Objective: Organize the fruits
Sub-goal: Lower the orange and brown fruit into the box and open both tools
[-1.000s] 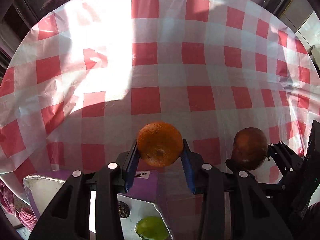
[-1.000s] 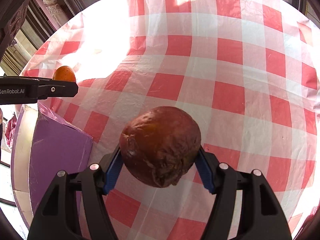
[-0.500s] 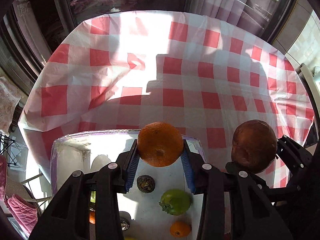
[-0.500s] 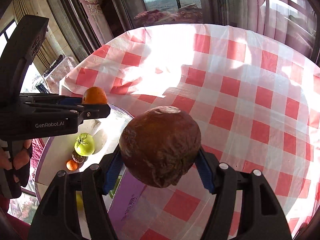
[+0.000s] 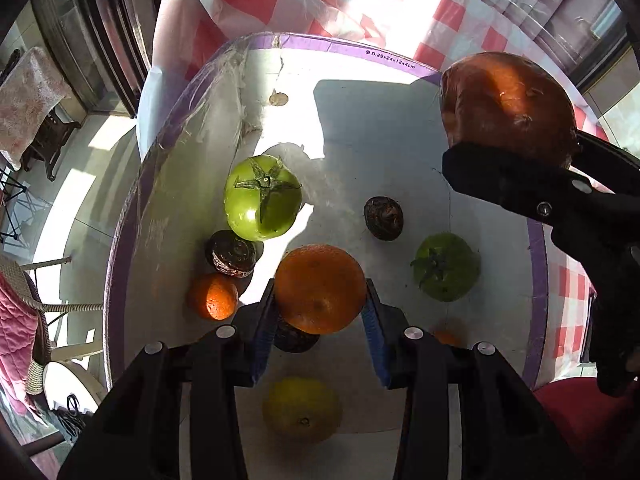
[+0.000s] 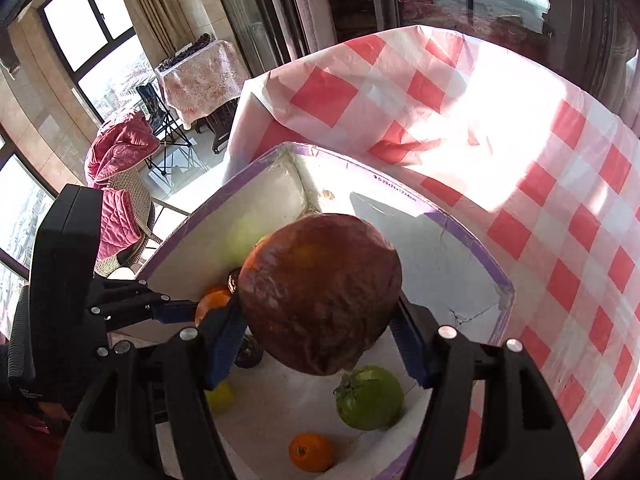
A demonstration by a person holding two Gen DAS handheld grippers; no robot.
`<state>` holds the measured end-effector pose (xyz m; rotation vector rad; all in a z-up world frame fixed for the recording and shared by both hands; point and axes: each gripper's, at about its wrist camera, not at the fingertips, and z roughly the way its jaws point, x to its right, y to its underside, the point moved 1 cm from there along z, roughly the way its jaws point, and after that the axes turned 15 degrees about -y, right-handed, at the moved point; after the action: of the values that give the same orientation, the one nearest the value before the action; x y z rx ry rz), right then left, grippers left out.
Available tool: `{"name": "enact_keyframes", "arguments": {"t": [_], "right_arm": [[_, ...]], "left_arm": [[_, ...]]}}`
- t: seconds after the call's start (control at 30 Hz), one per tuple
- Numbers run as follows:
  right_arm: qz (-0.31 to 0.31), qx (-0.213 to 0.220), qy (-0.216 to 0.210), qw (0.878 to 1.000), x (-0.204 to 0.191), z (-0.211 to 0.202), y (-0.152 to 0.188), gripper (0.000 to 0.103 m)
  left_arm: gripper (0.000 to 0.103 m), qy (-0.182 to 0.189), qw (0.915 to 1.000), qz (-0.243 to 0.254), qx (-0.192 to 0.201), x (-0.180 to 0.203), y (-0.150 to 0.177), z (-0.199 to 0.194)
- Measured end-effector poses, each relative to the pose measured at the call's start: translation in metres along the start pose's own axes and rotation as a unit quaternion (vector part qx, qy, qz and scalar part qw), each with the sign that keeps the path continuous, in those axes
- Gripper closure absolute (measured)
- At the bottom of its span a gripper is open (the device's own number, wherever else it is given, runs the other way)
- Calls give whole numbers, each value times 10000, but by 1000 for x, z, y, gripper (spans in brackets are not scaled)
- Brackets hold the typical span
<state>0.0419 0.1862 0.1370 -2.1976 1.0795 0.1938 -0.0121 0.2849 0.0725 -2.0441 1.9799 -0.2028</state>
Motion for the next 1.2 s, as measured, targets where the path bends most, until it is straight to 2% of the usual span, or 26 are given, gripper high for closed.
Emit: {"name": "enact_keyframes", "arguments": {"t": [0.17, 0.5, 0.77, 0.93, 1.2], "right_arm": [[172, -418, 14, 9990, 4, 26, 0, 37], [8, -896, 241, 9957, 8, 40, 6, 37], [-61, -1752, 525, 9831, 20, 80, 14, 37], [-76, -2293, 724, 9706, 29, 104, 20, 37], [-441, -2338, 914, 9670, 23, 113, 14, 37]], "left_arm": [[64, -67, 9998, 162, 85, 4, 10, 6], [64, -201, 9984, 450, 264, 17, 7, 12], [64, -360, 9973, 640, 6, 23, 14, 27], [64, -474, 9947, 831, -376, 30, 19, 42], [64, -512, 9947, 738, -494, 29, 15, 48]]}}
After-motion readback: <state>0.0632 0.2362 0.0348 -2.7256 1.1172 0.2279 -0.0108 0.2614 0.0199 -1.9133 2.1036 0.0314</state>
